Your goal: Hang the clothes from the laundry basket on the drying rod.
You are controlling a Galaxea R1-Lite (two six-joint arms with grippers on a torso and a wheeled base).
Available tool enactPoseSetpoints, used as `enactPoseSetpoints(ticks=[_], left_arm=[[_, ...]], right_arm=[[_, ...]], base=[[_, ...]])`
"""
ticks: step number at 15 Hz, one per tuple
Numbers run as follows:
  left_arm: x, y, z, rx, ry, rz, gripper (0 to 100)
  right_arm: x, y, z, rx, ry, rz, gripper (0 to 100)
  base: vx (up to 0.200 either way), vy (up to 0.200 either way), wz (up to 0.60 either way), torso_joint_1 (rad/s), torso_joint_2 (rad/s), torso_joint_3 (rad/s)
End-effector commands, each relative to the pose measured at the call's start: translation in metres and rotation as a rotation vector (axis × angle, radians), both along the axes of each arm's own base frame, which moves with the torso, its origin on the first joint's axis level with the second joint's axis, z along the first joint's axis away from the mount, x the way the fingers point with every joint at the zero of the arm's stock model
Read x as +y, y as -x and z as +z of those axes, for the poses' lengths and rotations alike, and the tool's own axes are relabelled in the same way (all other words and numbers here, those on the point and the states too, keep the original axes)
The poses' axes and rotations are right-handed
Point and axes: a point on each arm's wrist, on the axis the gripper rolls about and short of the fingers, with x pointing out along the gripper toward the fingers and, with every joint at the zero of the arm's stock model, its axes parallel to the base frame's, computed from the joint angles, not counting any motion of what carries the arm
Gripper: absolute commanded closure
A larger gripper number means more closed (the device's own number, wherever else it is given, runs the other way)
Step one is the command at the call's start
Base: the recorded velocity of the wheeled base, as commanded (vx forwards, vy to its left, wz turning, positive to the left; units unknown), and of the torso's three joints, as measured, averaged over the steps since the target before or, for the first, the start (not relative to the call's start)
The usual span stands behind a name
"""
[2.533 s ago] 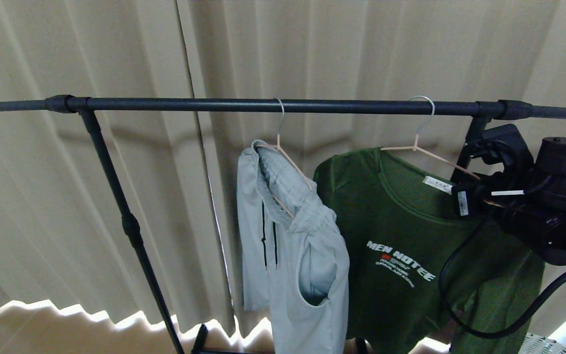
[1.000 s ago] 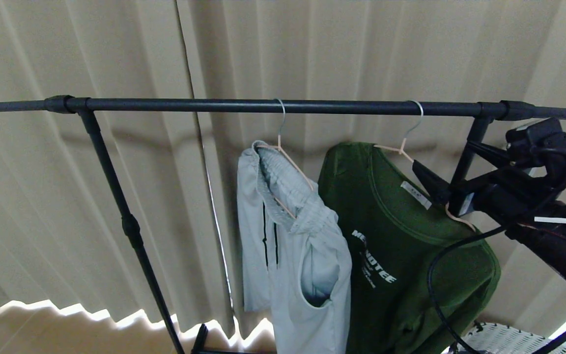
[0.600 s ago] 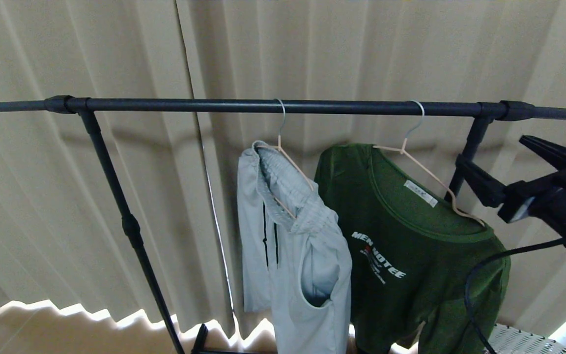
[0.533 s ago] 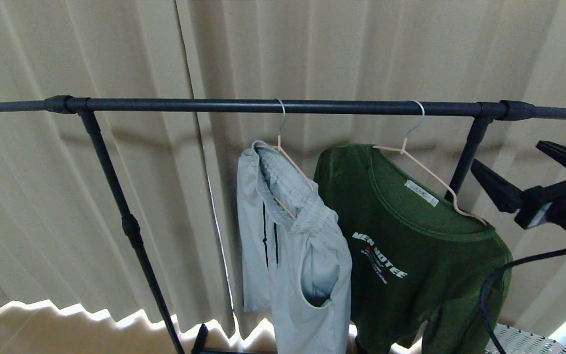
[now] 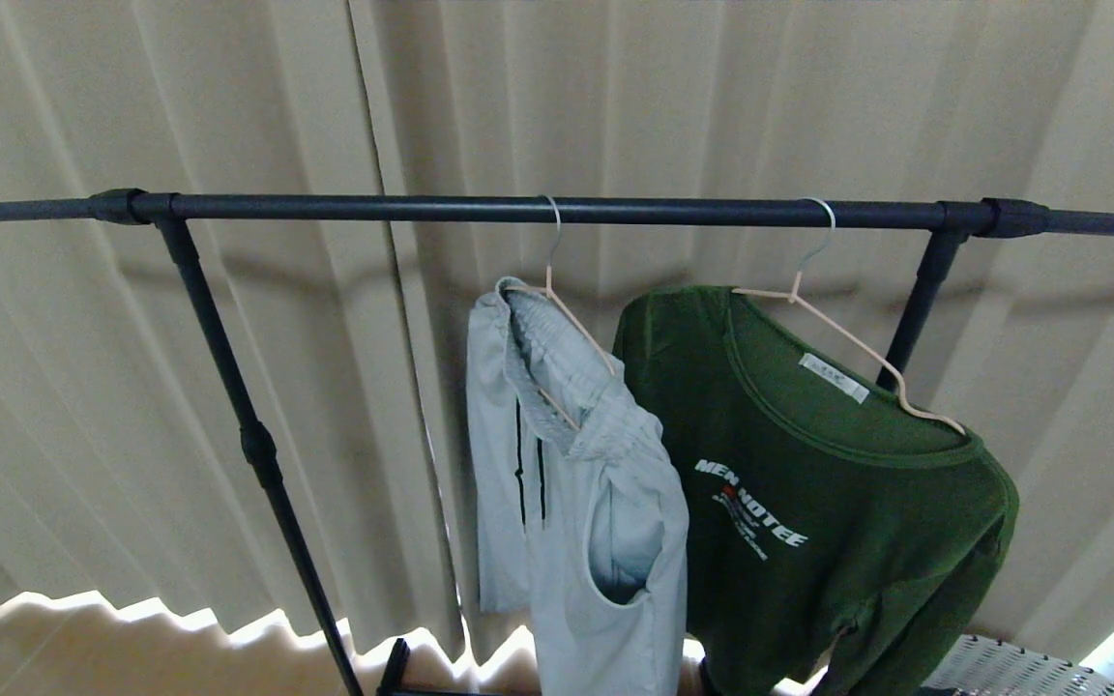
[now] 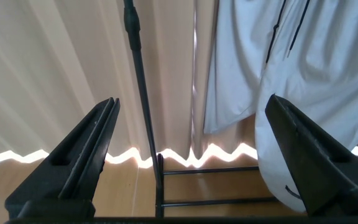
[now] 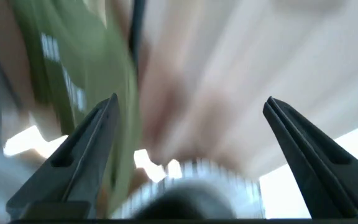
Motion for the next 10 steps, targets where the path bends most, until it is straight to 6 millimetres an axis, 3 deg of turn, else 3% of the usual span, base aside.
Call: enactPoseSetpoints(ticks=[1, 4, 8, 10], left_arm=[[0.0, 0.0, 0.0, 0.001, 0.0, 0.0, 0], [0.0, 0.0, 0.0, 0.001, 0.0, 0.001, 0], [0.0, 0.0, 0.0, 0.001, 0.0, 0.0, 0], [0.0, 0.0, 0.0, 0.001, 0.0, 0.0, 0]], right_arm=[[0.002, 0.048, -0.024, -0.081, 0.006, -0.032, 0], [0.003, 0.066, -0.06, -0.088, 0.018, -0.077, 0], [0.003, 0.068, -0.068, -0.138, -0.057, -0.09, 0], [0.003, 0.074, -0.072, -0.24, -0.188, 0.092, 0]], base=[[0.0, 0.0, 0.0, 0.0, 0.0, 0.0], [0.0, 0.0, 0.0, 0.0, 0.0, 0.0], [0.0, 0.0, 0.0, 0.0, 0.0, 0.0], [0.0, 0.0, 0.0, 0.0, 0.0, 0.0]])
